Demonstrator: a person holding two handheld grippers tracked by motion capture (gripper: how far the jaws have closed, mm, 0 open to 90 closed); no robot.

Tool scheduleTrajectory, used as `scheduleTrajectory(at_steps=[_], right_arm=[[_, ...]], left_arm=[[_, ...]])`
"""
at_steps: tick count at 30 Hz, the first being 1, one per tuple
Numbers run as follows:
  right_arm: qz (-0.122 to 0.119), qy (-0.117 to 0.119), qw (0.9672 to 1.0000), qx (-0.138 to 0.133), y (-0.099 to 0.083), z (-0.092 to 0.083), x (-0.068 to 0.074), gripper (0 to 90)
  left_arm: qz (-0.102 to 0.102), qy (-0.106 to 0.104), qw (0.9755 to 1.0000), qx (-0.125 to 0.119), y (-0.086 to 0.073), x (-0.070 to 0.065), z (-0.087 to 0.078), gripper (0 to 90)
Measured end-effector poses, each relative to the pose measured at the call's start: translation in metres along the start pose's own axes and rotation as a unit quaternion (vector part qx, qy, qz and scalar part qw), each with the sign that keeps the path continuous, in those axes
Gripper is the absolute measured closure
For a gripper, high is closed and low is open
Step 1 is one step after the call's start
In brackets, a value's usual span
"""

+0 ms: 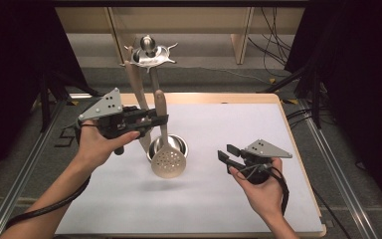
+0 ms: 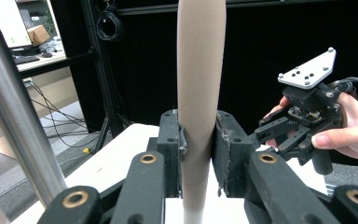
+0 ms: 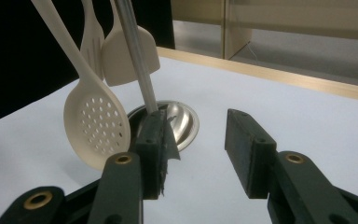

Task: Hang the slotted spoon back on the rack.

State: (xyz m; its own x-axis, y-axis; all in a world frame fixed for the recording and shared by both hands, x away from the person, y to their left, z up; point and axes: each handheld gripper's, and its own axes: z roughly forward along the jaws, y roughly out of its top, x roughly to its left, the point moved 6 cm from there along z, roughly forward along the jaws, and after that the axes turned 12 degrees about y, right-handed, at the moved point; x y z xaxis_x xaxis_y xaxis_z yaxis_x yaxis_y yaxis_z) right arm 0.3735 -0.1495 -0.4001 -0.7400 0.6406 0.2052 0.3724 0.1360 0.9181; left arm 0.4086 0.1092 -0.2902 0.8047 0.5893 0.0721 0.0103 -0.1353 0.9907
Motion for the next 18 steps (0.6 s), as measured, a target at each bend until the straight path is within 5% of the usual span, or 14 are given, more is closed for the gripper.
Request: scheduleTrajectory(at_steps=[18], right_arm=[[0.007,0.002,1.0,0.0,-0.0015,0.0005,-0.0005,59.9]], left_arm=[[0.001,0.005,1.0,0.0,0.0072,0.01,-0.003,73.5]])
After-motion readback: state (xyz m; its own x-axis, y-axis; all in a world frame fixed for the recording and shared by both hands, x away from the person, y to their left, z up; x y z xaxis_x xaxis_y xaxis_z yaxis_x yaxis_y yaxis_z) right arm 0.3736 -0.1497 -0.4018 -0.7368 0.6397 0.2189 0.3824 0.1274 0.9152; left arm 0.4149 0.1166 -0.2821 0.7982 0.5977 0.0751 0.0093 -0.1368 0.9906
